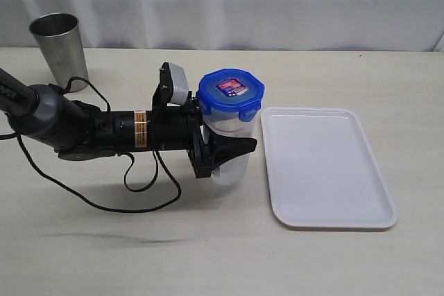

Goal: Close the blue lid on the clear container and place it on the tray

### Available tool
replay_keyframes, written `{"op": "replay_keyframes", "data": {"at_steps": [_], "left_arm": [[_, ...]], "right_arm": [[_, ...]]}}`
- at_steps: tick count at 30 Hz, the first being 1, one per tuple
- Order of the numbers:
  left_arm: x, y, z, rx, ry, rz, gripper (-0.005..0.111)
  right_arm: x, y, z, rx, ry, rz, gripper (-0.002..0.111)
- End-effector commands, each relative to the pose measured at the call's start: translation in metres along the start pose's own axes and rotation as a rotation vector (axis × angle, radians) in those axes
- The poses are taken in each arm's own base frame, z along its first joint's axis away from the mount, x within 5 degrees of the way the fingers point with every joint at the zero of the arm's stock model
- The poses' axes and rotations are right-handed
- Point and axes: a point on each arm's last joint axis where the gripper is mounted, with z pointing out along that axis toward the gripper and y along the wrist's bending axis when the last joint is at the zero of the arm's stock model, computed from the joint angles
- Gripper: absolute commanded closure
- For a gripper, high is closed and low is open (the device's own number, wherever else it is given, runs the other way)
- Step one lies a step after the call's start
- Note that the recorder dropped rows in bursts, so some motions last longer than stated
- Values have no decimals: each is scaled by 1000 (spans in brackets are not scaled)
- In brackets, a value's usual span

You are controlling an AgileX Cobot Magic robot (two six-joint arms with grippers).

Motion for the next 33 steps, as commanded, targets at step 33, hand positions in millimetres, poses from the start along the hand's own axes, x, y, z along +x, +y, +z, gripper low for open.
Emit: {"op": "replay_keyframes", "data": {"at_steps": [33], "left_arm": [[-72,-44,140,-208,735,1120,107]], "right_arm": [[-1,0,0,7,-17,5,104]]}}
